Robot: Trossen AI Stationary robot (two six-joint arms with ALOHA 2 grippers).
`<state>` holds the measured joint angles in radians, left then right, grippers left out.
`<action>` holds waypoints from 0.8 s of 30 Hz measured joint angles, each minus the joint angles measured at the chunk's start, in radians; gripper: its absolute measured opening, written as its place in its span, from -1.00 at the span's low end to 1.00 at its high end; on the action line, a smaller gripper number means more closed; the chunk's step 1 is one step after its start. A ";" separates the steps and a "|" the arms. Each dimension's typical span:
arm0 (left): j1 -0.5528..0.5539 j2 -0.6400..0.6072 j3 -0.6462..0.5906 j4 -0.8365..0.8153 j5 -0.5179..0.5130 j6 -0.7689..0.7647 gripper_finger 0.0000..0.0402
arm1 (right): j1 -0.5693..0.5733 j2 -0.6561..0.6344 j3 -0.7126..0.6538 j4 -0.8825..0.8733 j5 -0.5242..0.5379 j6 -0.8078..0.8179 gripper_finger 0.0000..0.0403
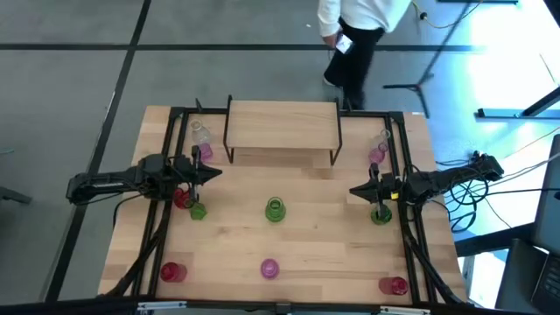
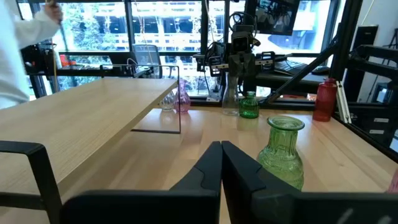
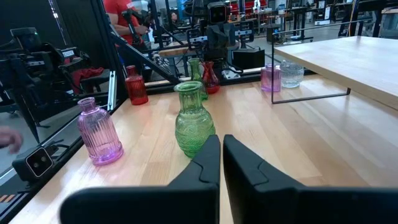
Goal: Sort vases onto shelf
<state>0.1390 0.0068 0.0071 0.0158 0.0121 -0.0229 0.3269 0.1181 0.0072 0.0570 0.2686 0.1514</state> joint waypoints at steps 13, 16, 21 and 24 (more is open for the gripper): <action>0.000 0.000 0.000 0.000 0.000 0.000 -1.00 | 0.000 0.000 0.000 0.000 0.000 0.000 -0.95; 0.000 0.000 0.000 0.000 0.000 0.000 -1.00 | 0.000 0.000 0.000 0.000 0.000 0.000 -0.95; 0.000 0.000 0.000 0.003 -0.046 0.040 -1.00 | 0.000 0.000 0.000 0.000 0.000 0.000 -0.95; 0.000 0.000 0.000 0.005 -0.087 0.062 -1.00 | 0.000 0.000 0.000 0.000 0.000 0.000 -0.95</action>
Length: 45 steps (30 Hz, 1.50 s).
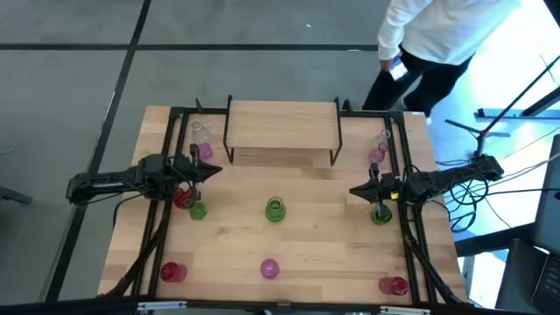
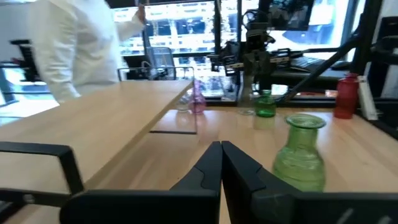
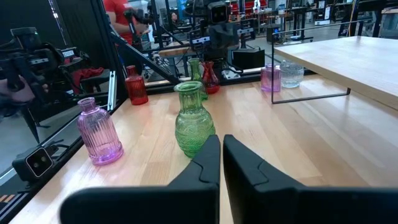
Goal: Sort vases onto shelf
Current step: Put the middle green vase on the shelf
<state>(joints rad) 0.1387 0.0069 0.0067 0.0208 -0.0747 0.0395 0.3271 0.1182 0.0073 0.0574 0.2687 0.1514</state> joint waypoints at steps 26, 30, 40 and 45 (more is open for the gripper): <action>0.000 0.001 0.000 0.174 -0.051 0.018 -1.00 | -0.001 0.049 0.030 0.174 0.185 -0.029 -0.95; 0.000 0.019 0.000 0.227 -0.051 0.020 -1.00 | -0.001 0.143 0.092 0.177 0.199 -0.028 -0.95; 0.000 0.127 0.000 0.319 -0.051 0.000 -1.00 | -0.001 0.504 0.297 0.171 0.248 -0.030 -0.95; 0.000 0.153 0.000 0.401 -0.038 0.053 -1.00 | -0.001 0.683 0.412 0.171 0.238 -0.030 -0.95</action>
<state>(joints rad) 0.1388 0.1597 0.0067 0.4219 -0.1126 0.0921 0.3264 0.8009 0.4195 0.2283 0.5071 0.1216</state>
